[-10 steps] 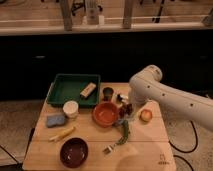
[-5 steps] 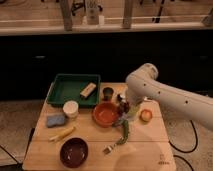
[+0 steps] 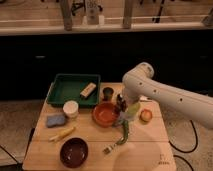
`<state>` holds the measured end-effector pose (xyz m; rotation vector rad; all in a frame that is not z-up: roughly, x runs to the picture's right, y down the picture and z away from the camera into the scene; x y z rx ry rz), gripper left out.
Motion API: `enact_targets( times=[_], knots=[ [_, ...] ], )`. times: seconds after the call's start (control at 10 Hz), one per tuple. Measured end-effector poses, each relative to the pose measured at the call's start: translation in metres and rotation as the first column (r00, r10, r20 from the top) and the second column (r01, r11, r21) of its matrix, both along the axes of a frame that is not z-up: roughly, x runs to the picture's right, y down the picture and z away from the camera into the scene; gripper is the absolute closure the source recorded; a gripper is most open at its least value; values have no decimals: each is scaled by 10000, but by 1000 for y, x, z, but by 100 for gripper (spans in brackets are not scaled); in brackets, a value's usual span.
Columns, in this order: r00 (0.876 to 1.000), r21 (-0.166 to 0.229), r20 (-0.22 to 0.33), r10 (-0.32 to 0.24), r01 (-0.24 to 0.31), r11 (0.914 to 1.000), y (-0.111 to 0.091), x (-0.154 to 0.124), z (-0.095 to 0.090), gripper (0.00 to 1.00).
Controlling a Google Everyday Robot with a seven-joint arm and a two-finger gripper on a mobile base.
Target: Place grapes in red bowl
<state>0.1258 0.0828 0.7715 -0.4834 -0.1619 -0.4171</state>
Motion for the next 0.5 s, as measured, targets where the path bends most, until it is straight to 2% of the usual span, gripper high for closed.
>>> enact_targets(
  times=[0.5],
  knots=[
    [9995, 106, 260, -196, 193, 9998, -7, -7, 15, 100]
  ],
)
